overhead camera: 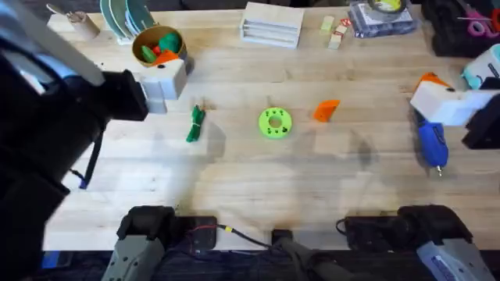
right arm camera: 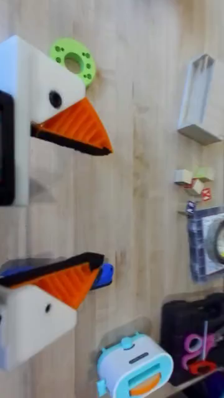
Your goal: Pick up the gripper from the table and insert it into the empty holder that is missing its gripper. Then pick up a screw, insert it into the mounting hole, and use the screwdriver to tighten it. Finally, clean up the table by picking up the vegetable and placing it into the bucket.
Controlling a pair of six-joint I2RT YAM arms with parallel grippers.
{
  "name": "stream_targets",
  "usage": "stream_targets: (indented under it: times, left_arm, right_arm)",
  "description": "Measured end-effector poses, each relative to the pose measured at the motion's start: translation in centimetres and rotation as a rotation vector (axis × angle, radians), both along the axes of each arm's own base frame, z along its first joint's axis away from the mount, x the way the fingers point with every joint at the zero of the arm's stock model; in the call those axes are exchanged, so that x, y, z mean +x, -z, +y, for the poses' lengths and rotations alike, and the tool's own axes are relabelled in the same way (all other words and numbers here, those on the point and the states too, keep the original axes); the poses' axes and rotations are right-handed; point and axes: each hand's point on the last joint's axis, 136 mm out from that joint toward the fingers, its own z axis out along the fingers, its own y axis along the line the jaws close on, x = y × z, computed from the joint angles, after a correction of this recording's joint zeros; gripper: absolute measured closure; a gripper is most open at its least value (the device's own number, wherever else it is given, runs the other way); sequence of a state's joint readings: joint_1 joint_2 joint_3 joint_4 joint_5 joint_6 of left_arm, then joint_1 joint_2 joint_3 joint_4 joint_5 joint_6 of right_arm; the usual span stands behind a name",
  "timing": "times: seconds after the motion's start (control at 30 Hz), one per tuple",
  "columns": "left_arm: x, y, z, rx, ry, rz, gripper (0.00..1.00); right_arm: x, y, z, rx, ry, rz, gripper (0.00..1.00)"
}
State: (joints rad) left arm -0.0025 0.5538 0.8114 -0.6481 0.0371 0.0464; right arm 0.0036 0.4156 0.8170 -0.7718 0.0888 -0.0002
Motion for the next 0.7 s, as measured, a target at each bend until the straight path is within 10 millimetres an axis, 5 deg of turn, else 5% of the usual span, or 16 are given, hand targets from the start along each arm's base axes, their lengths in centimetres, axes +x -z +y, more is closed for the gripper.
stream_targets:
  times: [0.17, 0.7]
  left_arm:
    - [1.4, 1.0, -1.0, -0.004, 0.062, 0.109, 0.008]
    - [4.0, 8.3, -1.7, -0.031, 0.099, 0.41, 0.008]
  right_arm:
    - [1.0, -0.9, 0.5, 0.013, -0.025, 0.087, 0.01]
    - [1.6, -0.2, 1.0, 0.03, -0.053, 0.132, 0.01]
